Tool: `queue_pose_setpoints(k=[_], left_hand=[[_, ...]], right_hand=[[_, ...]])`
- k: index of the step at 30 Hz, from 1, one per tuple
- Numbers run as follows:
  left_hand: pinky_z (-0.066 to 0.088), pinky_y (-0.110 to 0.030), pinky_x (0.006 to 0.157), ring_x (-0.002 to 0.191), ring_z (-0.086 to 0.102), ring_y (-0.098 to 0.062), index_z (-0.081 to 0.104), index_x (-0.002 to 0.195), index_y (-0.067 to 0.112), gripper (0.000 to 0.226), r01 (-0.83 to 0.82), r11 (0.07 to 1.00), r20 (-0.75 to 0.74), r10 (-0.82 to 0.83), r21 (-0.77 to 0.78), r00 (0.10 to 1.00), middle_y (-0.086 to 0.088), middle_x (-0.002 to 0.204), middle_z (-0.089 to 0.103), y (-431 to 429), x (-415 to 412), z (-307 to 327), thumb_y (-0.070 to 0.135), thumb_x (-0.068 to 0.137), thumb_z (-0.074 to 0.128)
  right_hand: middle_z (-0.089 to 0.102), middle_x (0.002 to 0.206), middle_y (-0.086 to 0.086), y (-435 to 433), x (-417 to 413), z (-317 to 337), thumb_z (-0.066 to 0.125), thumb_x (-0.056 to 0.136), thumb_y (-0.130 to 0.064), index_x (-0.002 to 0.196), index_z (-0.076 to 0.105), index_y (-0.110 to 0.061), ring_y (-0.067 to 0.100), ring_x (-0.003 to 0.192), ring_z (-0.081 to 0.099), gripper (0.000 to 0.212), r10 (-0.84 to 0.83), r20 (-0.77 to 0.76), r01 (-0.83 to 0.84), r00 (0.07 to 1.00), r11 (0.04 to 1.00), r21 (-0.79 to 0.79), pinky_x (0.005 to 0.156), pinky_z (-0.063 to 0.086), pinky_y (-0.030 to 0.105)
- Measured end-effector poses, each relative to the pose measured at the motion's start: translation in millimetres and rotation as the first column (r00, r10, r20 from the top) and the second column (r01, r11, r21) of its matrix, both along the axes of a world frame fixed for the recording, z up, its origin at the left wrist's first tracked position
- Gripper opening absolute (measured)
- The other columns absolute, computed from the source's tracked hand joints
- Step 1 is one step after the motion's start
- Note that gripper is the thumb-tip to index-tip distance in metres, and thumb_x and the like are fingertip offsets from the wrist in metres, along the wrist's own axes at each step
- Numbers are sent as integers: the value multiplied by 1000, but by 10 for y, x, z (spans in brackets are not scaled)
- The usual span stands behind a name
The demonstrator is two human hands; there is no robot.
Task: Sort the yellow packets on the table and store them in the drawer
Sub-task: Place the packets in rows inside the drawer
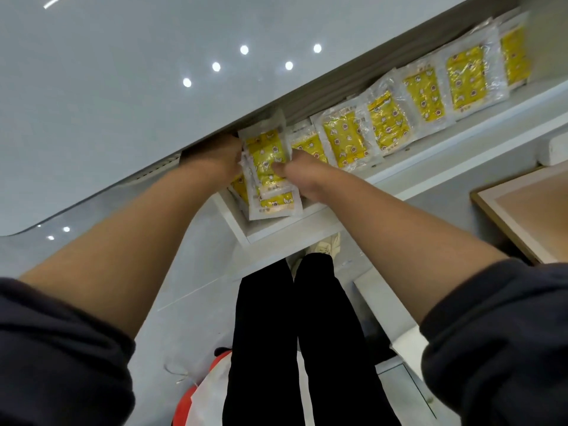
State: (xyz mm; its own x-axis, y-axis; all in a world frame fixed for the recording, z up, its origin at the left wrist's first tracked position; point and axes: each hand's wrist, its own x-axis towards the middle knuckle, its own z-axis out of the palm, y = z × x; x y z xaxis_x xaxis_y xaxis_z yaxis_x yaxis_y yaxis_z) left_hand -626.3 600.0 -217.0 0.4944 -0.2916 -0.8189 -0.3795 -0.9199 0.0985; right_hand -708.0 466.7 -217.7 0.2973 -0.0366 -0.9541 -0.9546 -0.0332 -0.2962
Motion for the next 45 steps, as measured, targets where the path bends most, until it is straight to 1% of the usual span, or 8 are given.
queue_pose_setpoints(k=[4,10,16,21,24,27,35,45], left_hand=[[35,-29,72,90,55,-30,53,93,17,8,56,997,28,-55,-50,998,-14,104,59,75,-26,-89,10,92,49],[43,-35,82,110,55,-33,52,117,19,25,-82,989,144,100,-121,984,-9,118,56,10,-111,-20,17,92,52],[47,-34,95,118,55,-20,32,143,26,66,-666,694,-376,560,-273,738,1,132,55,-160,-180,59,20,88,67],[47,-31,79,103,61,-21,53,119,22,32,-605,747,-321,522,-276,790,-1,111,62,-175,-194,53,29,89,64],[52,-36,84,96,62,-22,54,105,21,20,-636,726,-292,569,-259,769,-4,104,62,-184,-202,2,32,91,62],[48,-33,73,87,59,-22,54,107,20,18,-489,858,-138,472,-156,871,-6,101,60,-187,-233,-68,30,93,58],[42,-32,65,80,55,-26,53,108,17,15,-126,989,116,134,-71,984,-6,92,57,-263,-340,-66,24,95,55],[42,-34,69,82,53,-26,46,93,19,10,-299,941,8,304,-158,953,-8,94,56,-275,-375,-104,26,101,44]], right_hand=[[38,150,10,-122,3,44,54,97,-31,149,28,-11,31,135,40,61,137,63,-130,989,986,-109,102,39,38],[64,103,6,-443,-12,102,63,92,-28,123,57,-8,22,92,63,38,165,128,-137,978,970,-200,84,54,36],[66,111,1,-523,-117,121,59,94,-18,124,58,-14,10,88,62,30,107,249,-83,962,991,-108,71,49,17],[66,110,2,-612,-129,176,55,96,-18,127,54,-19,15,93,66,31,131,246,-117,960,991,-71,84,55,32],[67,112,16,-724,-124,186,52,98,-22,116,62,-13,27,97,65,22,107,247,-59,963,979,-194,87,54,42],[68,102,16,-885,-139,153,55,96,-21,107,67,-7,28,92,64,21,121,271,-12,955,928,-373,78,53,39],[61,105,11,-979,-201,4,60,91,-22,103,59,-11,32,102,59,16,574,-112,-522,811,624,-582,70,40,33],[62,113,9,-913,-129,-65,65,86,-43,115,58,-12,30,106,60,43,696,-210,-677,687,507,-534,74,42,34]])
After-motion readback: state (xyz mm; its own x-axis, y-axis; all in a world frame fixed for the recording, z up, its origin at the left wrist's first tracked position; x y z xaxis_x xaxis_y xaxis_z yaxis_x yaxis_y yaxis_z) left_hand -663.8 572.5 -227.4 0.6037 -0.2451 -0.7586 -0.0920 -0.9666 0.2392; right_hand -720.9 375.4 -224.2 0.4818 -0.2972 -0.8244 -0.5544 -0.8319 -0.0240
